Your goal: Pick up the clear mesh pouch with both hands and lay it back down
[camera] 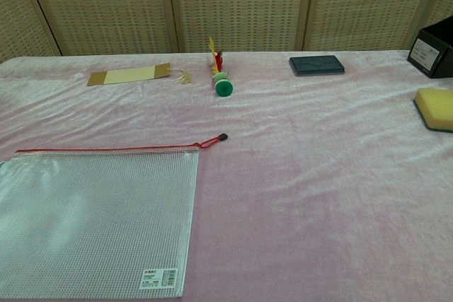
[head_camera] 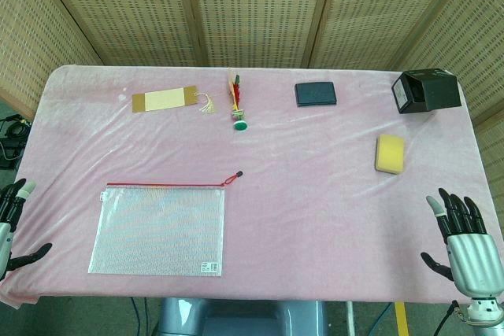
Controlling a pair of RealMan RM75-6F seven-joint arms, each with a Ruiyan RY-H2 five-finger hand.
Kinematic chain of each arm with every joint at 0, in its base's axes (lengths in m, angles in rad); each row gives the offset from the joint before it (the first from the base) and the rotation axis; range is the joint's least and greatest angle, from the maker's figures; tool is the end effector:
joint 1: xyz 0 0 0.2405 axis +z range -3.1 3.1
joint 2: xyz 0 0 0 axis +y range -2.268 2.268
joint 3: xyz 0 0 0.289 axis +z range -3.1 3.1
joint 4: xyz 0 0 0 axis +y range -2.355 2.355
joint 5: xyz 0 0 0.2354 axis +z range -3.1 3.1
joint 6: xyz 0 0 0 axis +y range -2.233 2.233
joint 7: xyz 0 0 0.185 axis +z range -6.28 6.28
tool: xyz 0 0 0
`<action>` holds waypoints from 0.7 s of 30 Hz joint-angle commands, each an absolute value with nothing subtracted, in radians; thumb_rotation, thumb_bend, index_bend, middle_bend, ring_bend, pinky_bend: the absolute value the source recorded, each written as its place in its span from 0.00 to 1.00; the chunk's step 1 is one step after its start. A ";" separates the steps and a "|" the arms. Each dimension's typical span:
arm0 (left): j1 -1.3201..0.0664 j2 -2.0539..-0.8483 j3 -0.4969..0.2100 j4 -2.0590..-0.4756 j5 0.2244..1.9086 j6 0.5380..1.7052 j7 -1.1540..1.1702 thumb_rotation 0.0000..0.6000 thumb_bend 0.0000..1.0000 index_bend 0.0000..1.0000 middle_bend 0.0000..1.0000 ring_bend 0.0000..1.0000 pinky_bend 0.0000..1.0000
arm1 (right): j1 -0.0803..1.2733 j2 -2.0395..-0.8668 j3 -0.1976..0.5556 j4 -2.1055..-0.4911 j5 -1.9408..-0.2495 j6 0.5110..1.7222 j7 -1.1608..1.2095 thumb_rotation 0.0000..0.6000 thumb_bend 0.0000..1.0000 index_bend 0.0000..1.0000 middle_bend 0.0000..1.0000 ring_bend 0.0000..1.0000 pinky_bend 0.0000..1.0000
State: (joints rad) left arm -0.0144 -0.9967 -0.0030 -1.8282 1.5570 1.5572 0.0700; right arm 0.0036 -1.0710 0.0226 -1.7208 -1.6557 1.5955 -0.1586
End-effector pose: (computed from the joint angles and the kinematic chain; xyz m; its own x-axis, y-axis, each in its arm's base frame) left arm -0.3162 0.1902 0.1726 0.3771 0.0062 0.9262 0.9262 -0.0011 -0.3771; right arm -0.3153 -0.1905 0.1605 0.4834 0.0620 0.8732 -0.8694 -0.0828 0.4872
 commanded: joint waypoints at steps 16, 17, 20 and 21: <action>-0.213 -1.044 -0.123 -1.921 1.422 1.316 0.232 1.00 0.00 0.02 0.72 0.61 0.60 | 0.022 -1.078 0.048 -1.706 -1.592 1.559 -0.159 1.00 0.00 0.05 0.00 0.00 0.00; -0.258 -1.061 -0.156 -1.933 1.386 1.277 0.275 1.00 0.00 0.04 0.77 0.67 0.68 | 0.022 -1.079 0.051 -1.706 -1.586 1.558 -0.160 1.00 0.00 0.05 0.00 0.00 0.00; -0.393 -1.108 -0.241 -1.952 1.233 1.140 0.369 1.00 0.00 0.15 0.89 0.79 0.87 | 0.027 -1.085 0.058 -1.697 -1.579 1.557 -0.163 1.00 0.00 0.06 0.00 0.00 0.00; -0.431 -1.121 -0.262 -1.952 1.176 1.104 0.396 1.00 0.00 0.17 0.90 0.80 0.90 | 0.028 -1.087 0.060 -1.692 -1.576 1.555 -0.163 1.00 0.00 0.06 0.00 0.00 0.00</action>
